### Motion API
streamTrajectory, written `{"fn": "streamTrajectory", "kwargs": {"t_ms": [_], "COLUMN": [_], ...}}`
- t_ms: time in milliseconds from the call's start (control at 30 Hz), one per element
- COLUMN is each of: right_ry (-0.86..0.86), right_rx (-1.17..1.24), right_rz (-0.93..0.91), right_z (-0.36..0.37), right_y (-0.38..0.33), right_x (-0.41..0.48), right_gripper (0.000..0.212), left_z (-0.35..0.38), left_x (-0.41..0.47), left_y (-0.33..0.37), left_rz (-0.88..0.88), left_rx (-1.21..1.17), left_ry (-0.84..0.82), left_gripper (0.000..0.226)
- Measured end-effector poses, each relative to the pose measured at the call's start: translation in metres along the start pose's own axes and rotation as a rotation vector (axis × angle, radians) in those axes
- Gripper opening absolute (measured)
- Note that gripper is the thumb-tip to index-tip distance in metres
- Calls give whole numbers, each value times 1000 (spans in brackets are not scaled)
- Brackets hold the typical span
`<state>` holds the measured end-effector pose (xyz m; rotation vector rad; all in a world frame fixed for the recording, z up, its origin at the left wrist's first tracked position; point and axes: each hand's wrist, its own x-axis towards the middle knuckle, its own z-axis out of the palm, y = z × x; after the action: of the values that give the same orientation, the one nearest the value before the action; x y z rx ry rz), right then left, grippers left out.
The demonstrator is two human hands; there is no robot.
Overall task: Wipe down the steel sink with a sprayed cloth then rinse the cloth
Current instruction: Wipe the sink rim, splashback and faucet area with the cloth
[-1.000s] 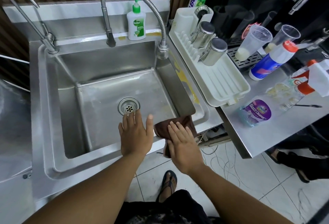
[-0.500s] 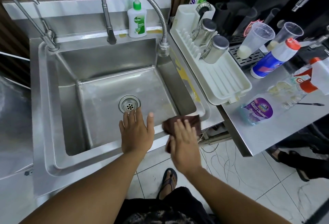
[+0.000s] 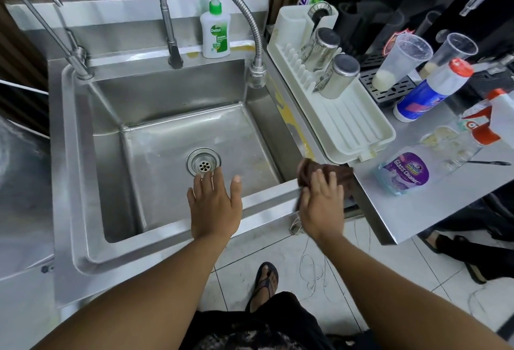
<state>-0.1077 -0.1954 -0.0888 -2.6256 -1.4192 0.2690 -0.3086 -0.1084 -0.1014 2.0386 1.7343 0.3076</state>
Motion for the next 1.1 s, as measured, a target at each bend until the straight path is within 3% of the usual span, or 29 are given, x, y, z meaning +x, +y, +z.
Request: {"fn": "streamTrajectory", "kwargs": {"t_ms": [167, 267, 333, 467, 567, 633, 767, 900, 1100], "right_ry": [-61, -99, -99, 5, 39, 56, 5, -54, 8], "right_rx": [53, 15, -15, 27, 45, 86, 116, 48, 21], "right_rz": [-426, -592, -533, -68, 86, 42, -373, -600, -79], "right_z": [27, 25, 18, -2, -3, 5, 32, 28, -5], "right_y": [-64, -58, -32, 40, 35, 6, -55, -45, 47], "right_x": [-49, -52, -39, 0, 5, -12, -62, -58, 8], "right_gripper": [55, 52, 53, 62, 64, 62, 51, 49, 64], "left_z": [0, 0, -1, 0, 0, 0, 0, 2, 2], "left_x": [1, 1, 1, 1, 1, 0, 1, 2, 2], "left_y": [0, 0, 0, -1, 0, 0, 0, -1, -2], "left_rz": [7, 14, 11, 8, -1, -5, -4, 3, 2], "left_rx": [-15, -9, -5, -6, -9, -7, -4, 9, -6], "left_ry": [7, 16, 21, 7, 3, 0, 0, 2, -5], "left_gripper": [88, 85, 86, 87, 87, 87, 92, 93, 91]}}
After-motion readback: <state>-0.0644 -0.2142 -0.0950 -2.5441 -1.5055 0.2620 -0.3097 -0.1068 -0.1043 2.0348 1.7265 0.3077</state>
